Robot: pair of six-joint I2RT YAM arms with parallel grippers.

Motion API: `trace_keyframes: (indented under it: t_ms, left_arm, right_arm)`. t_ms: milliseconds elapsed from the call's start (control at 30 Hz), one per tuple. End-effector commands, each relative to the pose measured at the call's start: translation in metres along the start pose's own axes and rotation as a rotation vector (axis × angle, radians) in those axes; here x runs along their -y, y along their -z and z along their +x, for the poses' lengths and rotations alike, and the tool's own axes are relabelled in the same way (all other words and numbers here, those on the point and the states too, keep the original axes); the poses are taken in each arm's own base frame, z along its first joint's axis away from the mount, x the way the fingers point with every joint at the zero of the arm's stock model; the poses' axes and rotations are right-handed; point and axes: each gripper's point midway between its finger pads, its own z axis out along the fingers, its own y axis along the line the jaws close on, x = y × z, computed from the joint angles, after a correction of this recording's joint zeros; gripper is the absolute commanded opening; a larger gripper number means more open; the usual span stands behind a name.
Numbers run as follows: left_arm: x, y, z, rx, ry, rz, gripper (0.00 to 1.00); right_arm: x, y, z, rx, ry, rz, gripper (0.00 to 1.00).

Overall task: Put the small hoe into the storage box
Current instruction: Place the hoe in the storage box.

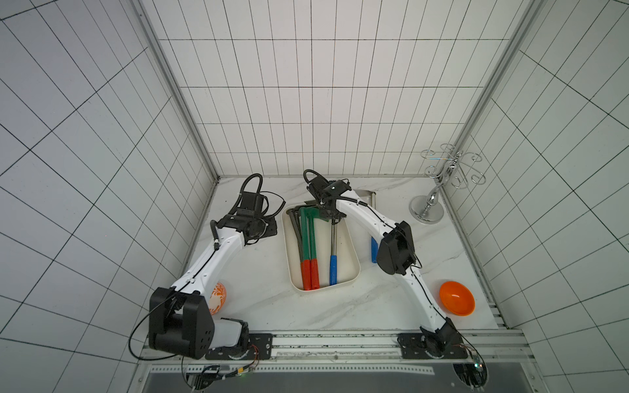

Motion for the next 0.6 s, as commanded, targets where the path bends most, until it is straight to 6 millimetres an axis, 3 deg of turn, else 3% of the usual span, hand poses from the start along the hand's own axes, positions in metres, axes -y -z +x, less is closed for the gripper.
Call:
trace_keyframes:
  t_ms: [0, 567]
  left_arm:
    - [0.005, -0.014, -0.007, 0.013, 0.014, 0.033, 0.43]
    - [0.021, -0.066, -0.022, -0.027, 0.042, 0.115, 0.43]
  right_arm:
    - [-0.006, 0.014, -0.003, 0.019, 0.013, 0.002, 0.00]
    - [-0.021, -0.007, 0.011, -0.012, 0.055, -0.009, 0.00]
